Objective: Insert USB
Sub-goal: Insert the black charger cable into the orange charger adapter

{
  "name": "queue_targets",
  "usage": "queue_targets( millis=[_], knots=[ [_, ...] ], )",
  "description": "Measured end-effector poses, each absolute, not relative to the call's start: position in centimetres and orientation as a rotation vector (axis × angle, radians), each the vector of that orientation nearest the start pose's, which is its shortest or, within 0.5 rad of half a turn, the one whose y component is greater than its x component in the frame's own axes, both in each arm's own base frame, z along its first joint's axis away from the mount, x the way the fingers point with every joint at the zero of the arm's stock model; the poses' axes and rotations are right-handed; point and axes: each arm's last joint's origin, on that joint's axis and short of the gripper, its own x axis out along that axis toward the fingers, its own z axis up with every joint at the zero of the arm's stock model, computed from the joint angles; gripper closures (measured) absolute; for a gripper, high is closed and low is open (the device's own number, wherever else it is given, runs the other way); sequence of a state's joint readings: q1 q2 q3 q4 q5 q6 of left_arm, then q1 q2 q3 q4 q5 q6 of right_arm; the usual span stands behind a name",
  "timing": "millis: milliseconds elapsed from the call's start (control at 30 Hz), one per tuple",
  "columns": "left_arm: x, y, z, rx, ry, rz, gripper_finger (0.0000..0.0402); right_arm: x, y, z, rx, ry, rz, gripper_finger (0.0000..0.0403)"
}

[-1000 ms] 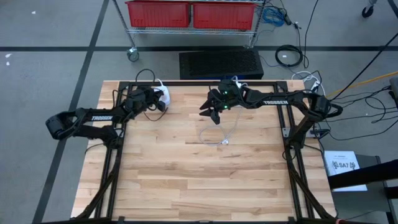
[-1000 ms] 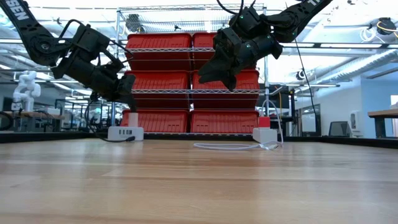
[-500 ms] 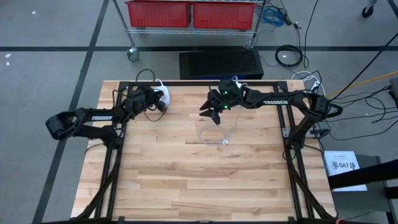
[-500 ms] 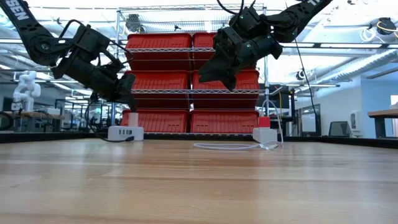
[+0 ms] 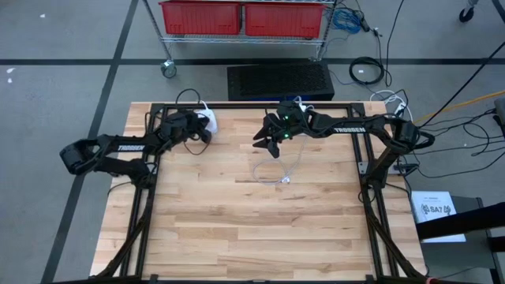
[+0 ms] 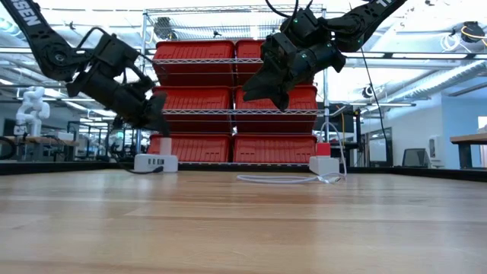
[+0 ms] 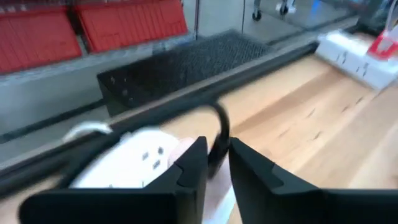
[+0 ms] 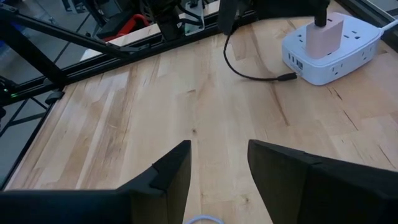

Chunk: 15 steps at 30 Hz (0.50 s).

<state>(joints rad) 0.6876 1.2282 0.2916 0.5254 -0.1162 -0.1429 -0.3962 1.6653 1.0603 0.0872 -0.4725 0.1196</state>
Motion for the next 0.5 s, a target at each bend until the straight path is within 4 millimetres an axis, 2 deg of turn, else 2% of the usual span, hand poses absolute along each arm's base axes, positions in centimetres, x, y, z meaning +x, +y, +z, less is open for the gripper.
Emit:
queue_targets(
  millis=[233,500],
  knots=[
    [16.18,13.71,14.91,-0.264,0.374,0.825,0.0289,33.9,-12.75,23.03,0.334,0.473,0.047,0.0252],
    [16.17,13.75,15.18,-0.258,0.354,0.836,0.0285,33.9,-12.75,23.04,0.334,0.473,0.047,0.0252]
  ],
)
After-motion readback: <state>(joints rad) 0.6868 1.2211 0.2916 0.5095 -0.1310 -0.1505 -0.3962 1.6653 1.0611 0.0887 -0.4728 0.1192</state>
